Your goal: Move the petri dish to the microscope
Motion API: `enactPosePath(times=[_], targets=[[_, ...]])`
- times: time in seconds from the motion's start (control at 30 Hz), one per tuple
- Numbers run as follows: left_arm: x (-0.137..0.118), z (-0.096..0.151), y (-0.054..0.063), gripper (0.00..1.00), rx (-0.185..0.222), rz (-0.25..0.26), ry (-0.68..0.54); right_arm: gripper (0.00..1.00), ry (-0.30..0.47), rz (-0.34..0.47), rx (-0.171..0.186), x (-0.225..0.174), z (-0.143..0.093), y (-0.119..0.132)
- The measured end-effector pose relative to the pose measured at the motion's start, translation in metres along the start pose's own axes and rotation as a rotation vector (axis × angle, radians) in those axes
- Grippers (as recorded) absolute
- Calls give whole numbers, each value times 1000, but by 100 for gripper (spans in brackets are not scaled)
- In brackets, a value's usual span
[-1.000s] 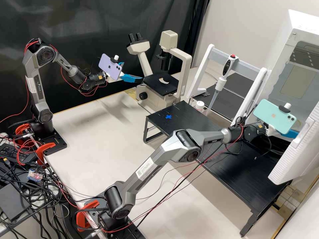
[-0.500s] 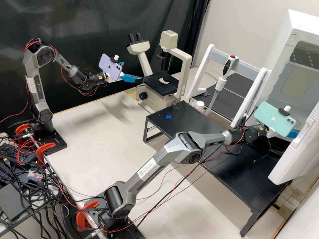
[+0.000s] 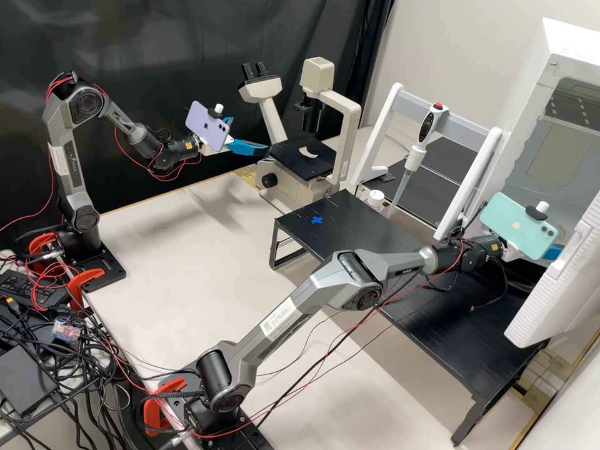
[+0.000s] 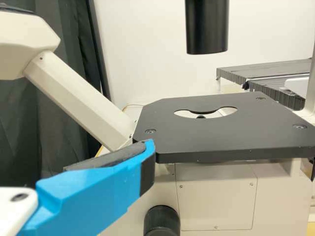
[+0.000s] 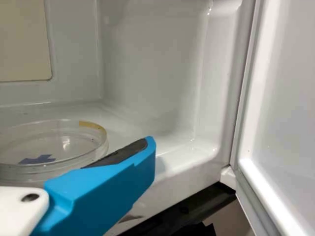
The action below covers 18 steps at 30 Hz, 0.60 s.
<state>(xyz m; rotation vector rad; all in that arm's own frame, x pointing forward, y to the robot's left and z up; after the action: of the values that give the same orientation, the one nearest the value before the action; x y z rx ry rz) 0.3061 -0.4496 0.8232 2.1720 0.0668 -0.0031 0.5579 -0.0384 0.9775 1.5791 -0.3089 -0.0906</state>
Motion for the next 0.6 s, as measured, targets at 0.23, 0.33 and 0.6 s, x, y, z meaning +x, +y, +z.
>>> enactPosePath(times=[0.23, 0.33, 0.6], targets=[[0, 0, 0, 100, 0, 0, 0, 0, -19, -15, 6, 3, 0, 1], [0, 0, 0, 100, 0, 0, 0, 0, -21, -23, 2, 3, 1, 3], [0, 0, 0, 100, 0, 0, 0, 0, -25, -76, 7, 2, 7, 7]])
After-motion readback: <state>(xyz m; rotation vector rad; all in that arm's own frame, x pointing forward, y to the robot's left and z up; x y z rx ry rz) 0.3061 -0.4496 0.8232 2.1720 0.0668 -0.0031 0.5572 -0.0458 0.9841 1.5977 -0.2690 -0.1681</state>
